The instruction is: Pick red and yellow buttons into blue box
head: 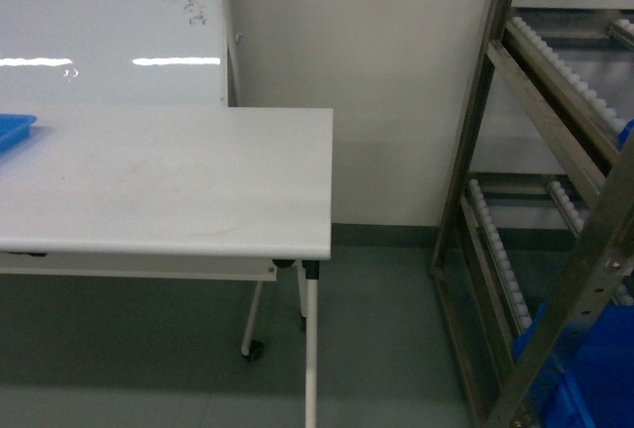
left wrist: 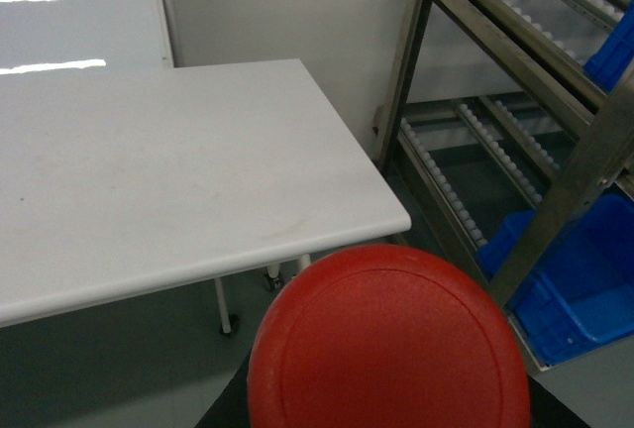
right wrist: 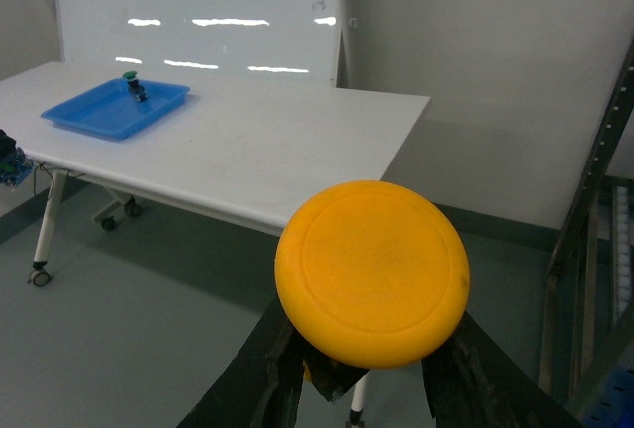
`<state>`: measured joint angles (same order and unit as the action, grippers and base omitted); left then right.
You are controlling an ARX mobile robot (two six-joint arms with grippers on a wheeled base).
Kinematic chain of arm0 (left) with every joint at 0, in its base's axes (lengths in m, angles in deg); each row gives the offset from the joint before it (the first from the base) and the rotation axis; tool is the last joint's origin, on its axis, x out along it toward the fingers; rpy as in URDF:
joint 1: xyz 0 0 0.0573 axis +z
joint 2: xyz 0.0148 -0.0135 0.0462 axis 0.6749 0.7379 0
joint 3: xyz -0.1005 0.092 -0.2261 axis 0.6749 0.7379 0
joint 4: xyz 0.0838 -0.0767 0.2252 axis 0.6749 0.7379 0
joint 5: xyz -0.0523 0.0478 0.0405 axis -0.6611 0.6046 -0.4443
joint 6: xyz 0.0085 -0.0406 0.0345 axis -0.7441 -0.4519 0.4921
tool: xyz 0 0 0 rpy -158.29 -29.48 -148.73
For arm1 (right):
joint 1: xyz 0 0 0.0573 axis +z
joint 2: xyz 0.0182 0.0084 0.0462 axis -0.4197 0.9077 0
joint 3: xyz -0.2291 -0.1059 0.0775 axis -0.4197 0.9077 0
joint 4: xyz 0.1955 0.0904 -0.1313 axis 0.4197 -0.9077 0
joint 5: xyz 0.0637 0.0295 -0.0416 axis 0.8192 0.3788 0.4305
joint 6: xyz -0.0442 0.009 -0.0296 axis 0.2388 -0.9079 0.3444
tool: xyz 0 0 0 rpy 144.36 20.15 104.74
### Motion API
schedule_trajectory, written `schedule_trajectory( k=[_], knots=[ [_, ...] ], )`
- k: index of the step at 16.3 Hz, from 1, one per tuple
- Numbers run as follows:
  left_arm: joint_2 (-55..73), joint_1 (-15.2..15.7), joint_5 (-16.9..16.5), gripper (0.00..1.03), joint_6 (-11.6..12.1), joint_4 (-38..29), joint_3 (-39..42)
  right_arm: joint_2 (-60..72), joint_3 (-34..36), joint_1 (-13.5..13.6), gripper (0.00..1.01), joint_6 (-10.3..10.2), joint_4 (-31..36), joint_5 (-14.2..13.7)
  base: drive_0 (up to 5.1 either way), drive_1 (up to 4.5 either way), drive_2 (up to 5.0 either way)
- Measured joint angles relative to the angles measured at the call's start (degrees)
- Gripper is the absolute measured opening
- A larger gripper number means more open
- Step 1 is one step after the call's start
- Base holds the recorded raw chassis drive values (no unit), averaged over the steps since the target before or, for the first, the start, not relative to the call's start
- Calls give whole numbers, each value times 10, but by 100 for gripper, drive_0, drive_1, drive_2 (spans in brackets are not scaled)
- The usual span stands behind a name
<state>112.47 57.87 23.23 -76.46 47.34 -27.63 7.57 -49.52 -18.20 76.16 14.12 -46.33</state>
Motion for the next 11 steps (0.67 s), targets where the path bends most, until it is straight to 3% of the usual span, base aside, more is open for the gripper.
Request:
schedule_trajectory(
  k=[11],
  knots=[
    [1,0,0,23,0,1,0,0,0,0,26,0,0,0,489,-262,-228]
  ],
)
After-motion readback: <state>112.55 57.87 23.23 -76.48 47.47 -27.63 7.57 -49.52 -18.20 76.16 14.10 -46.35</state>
